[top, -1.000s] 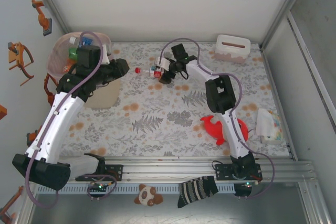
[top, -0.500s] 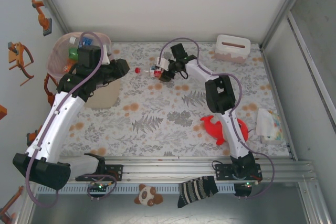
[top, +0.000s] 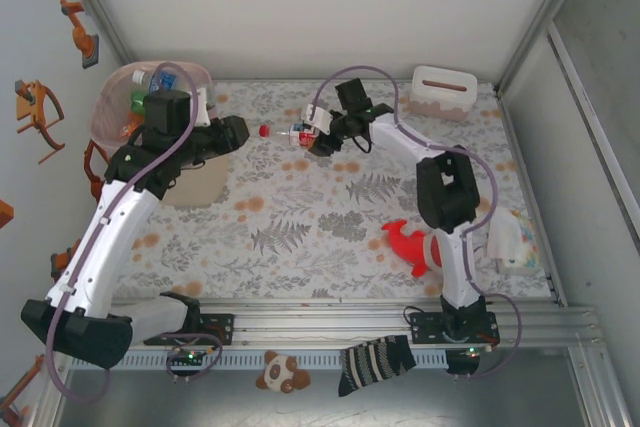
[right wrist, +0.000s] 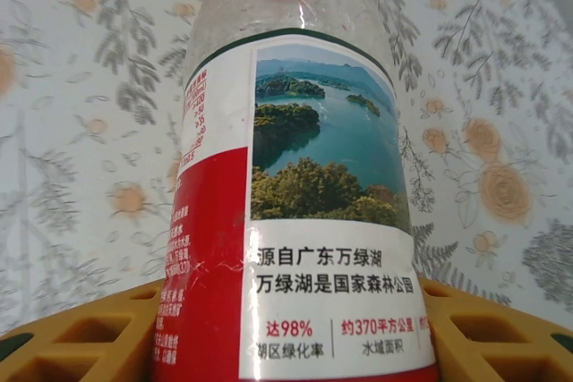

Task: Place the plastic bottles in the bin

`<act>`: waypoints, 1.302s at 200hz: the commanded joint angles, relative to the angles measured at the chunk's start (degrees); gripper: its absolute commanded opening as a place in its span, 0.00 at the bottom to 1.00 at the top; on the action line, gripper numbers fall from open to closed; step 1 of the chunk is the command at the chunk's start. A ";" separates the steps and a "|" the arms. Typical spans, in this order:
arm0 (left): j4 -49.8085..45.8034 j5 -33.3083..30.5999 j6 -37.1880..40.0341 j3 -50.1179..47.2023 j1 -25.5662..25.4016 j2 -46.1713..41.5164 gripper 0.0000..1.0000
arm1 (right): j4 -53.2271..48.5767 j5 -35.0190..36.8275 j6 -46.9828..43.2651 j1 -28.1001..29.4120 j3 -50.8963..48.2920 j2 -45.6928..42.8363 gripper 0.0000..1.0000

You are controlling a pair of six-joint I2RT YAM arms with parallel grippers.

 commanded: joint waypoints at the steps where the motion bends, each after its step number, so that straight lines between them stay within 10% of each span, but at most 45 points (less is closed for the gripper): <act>1: 0.13 9.82 13.12 2.82 -0.24 -1.91 0.52 | 0.70 2.57 -3.38 1.93 -5.25 -8.16 0.51; 114: -28.98 29.68 46.54 17.38 -0.79 0.97 0.56 | -9.53 29.16 -14.88 22.11 -22.79 -41.26 0.48; 260: -43.06 31.03 54.80 16.68 -19.53 0.69 0.89 | -20.66 49.11 -24.39 49.56 -17.62 -53.61 0.43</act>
